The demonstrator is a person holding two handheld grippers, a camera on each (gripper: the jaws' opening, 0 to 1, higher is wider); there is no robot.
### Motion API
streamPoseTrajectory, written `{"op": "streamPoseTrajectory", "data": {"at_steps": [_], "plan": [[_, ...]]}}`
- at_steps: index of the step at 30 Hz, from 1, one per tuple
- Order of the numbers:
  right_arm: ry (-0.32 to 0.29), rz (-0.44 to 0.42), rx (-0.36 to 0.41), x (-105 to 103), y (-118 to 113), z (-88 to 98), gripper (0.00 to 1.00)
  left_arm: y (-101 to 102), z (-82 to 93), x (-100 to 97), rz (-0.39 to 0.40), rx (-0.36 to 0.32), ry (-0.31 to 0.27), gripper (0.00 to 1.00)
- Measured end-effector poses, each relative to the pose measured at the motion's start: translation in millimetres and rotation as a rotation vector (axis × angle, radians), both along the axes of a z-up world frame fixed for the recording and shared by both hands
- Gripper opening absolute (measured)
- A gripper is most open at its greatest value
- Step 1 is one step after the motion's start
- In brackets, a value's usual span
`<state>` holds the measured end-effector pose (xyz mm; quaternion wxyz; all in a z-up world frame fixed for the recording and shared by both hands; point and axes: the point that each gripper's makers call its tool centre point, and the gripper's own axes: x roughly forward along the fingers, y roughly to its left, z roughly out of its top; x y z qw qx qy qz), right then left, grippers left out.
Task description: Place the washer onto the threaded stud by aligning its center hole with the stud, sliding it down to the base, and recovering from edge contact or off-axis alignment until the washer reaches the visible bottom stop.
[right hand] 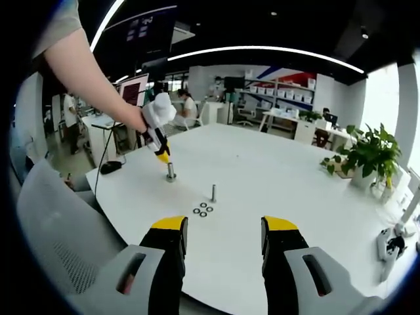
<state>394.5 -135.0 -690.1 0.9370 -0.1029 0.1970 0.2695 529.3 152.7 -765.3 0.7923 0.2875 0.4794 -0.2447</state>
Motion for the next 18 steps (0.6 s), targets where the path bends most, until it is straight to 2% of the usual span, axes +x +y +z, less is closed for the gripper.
{"op": "streamPoseTrajectory", "data": {"at_steps": [5, 7, 9, 13, 18], "plan": [[0.002, 0.004, 0.003, -0.4, 0.8, -0.2, 0.47, -0.1, 8.2, -2.7, 0.064, -0.076, -0.036, 0.20], [0.003, 0.006, 0.000, -0.4, 0.7, -0.9, 0.47, -0.4, 12.6, -7.0, 0.074, -0.086, -0.054, 0.20], [0.005, 0.007, 0.000, -0.3, 0.7, -1.3, 0.47, 2.0, 8.1, -14.2, 0.115, -0.101, -0.025, 0.22], [0.006, -0.001, -0.001, -0.5, -0.7, -1.8, 0.47, 2.7, 11.8, -25.3, 0.121, -0.118, -0.041, 0.22], [0.011, 0.018, -0.008, -1.7, 3.1, -2.7, 0.47, -1.6, 20.6, -39.4, 0.150, -0.188, -0.068, 0.22]]}}
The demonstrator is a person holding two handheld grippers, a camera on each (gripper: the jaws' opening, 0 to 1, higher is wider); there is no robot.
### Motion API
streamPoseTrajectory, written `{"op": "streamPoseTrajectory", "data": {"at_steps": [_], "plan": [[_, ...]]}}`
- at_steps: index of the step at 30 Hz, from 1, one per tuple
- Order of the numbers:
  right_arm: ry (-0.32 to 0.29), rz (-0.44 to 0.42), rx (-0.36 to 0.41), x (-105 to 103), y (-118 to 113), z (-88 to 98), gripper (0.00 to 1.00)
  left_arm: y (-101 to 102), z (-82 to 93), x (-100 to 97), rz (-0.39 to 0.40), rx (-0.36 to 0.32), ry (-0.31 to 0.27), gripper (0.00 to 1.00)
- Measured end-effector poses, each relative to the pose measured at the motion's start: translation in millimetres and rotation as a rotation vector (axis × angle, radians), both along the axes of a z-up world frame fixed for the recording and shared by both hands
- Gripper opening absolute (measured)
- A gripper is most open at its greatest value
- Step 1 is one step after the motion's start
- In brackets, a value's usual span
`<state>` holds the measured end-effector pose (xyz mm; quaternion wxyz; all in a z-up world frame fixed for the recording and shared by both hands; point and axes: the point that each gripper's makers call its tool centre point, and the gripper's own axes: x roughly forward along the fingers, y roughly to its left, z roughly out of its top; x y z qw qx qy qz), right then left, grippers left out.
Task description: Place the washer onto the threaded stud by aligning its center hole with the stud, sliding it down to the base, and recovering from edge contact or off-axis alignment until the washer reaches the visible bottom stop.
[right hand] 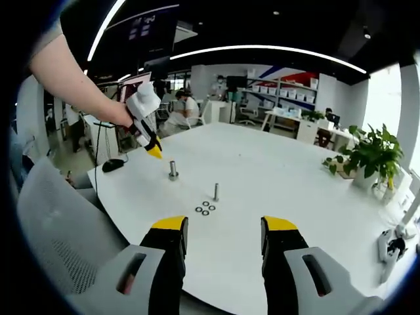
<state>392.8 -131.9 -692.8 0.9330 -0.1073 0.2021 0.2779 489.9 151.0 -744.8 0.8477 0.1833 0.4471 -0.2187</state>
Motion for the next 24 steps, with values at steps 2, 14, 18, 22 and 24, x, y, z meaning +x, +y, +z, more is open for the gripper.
{"op": "streamPoseTrajectory", "data": {"at_steps": [2, 14, 18, 22, 24], "plan": [[0.003, -0.002, 0.003, 0.6, -0.5, -0.4, 0.47, -2.5, 0.0, -6.5, 0.011, -0.037, 0.001, 0.23], [0.013, 0.004, -0.002, -1.2, 1.1, -2.5, 0.47, -2.3, 12.7, -16.5, 0.003, -0.101, -0.123, 0.25], [0.020, 0.004, -0.009, -1.0, 0.8, -4.6, 0.47, 0.2, 18.5, -18.8, 0.032, -0.129, -0.153, 0.24], [0.021, 0.006, -0.013, -2.2, 1.3, -4.8, 0.47, 0.2, 26.4, -22.2, 0.048, -0.158, -0.196, 0.24], [0.024, 0.005, -0.013, -1.6, 1.1, -5.6, 0.47, -0.3, 30.5, -25.3, 0.029, -0.147, -0.227, 0.25]]}}
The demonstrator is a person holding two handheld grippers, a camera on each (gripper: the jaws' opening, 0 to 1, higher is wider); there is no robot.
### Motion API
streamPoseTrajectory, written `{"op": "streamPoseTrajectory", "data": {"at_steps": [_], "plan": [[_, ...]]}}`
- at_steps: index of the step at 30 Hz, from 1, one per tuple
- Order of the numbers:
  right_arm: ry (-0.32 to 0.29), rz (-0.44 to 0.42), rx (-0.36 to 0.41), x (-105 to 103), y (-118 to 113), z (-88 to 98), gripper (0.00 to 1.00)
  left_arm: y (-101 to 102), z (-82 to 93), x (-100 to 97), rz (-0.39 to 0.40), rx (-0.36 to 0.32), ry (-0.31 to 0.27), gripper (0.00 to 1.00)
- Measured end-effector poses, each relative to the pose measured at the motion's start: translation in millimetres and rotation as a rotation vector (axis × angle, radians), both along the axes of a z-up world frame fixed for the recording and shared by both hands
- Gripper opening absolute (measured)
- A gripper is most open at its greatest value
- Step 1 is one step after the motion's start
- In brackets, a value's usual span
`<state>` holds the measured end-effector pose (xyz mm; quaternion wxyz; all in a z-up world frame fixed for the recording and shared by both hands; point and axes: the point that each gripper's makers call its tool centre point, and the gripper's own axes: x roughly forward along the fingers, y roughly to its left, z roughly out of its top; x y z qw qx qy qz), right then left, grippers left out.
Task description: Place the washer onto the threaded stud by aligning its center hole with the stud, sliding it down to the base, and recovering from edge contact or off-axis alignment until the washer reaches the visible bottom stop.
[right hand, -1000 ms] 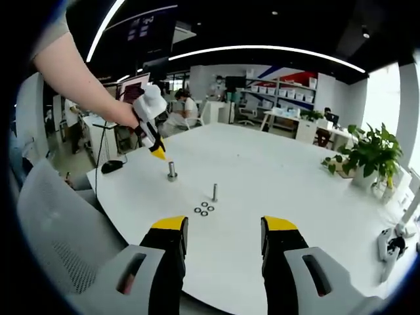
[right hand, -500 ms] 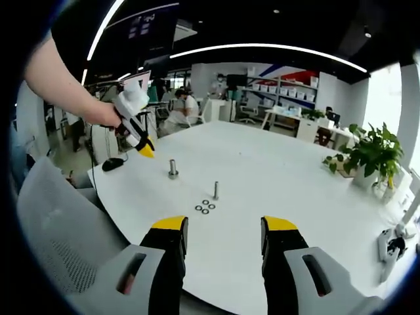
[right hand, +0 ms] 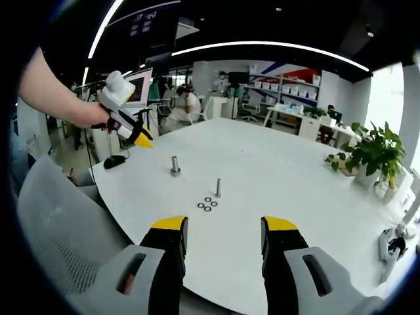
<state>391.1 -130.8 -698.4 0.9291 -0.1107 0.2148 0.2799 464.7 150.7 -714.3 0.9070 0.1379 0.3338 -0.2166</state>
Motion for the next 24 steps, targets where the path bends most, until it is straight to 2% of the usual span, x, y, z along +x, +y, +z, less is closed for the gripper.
{"op": "streamPoseTrajectory", "data": {"at_steps": [3, 5, 7, 10, 15, 20, 24], "plan": [[0.007, 0.004, -0.001, -0.6, 1.1, -1.0, 0.47, -3.8, 7.3, -2.5, 0.017, -0.049, -0.011, 0.25], [0.002, 0.005, 0.001, -0.7, 1.4, 0.6, 0.47, -2.9, 12.2, -2.9, 0.022, -0.048, -0.034, 0.25], [0.003, 0.005, 0.003, -0.9, 1.8, 0.6, 0.47, -4.2, 17.3, -5.0, 0.045, -0.090, -0.049, 0.25], [0.000, 0.007, 0.006, -2.2, 2.8, 1.4, 0.47, 2.7, 17.9, -4.5, 0.054, -0.100, -0.074, 0.25], [0.004, 0.011, 0.007, -2.7, 3.7, 1.1, 0.47, 0.8, 23.2, -18.3, 0.062, -0.122, -0.115, 0.25], [0.002, 0.014, 0.006, -3.5, 3.8, 0.6, 0.47, -0.4, 27.0, -27.9, 0.086, -0.172, -0.145, 0.25], [-0.007, 0.014, 0.012, -3.5, 3.0, 2.6, 0.47, -3.6, 30.0, -36.2, 0.088, -0.178, -0.165, 0.25]]}}
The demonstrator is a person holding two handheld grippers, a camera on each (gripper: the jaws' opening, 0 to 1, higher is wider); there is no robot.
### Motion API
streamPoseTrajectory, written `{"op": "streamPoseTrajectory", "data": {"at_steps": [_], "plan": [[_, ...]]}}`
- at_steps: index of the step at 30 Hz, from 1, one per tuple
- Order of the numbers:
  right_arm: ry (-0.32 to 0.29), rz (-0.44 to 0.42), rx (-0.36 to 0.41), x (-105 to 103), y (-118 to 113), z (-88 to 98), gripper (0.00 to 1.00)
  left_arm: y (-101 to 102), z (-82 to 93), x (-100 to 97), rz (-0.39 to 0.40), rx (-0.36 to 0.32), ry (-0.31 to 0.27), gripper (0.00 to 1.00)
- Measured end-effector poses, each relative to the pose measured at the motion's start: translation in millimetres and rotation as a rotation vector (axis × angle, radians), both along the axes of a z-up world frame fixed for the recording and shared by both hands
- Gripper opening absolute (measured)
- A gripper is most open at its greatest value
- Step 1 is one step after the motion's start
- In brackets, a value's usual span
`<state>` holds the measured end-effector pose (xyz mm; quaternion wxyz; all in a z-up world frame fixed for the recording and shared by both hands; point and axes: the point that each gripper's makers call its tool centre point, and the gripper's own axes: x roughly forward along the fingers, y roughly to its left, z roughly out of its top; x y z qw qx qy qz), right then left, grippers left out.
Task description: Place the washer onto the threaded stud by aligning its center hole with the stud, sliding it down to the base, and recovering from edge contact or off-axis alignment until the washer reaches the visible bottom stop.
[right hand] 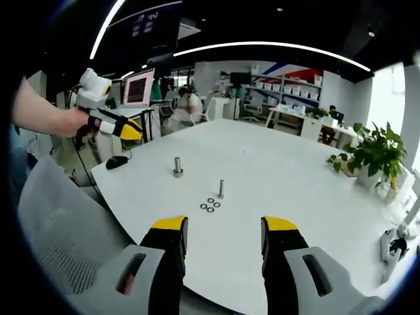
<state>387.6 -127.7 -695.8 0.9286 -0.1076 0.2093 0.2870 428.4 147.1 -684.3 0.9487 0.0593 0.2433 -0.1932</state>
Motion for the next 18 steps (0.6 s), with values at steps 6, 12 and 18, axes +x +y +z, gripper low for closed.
{"op": "streamPoseTrajectory", "data": {"at_steps": [6, 12, 18], "plan": [[-0.010, -0.003, 0.008, 0.2, -0.9, 2.1, 0.47, -1.9, 8.1, -8.2, 0.031, -0.039, -0.039, 0.26], [-0.011, 0.005, 0.015, 0.0, 0.9, 2.8, 0.47, -12.0, 15.2, -18.0, 0.033, -0.059, -0.069, 0.26], [-0.006, 0.013, 0.009, 0.4, 1.5, 1.6, 0.47, -25.3, 24.8, -31.4, 0.009, -0.059, -0.110, 0.26]]}}
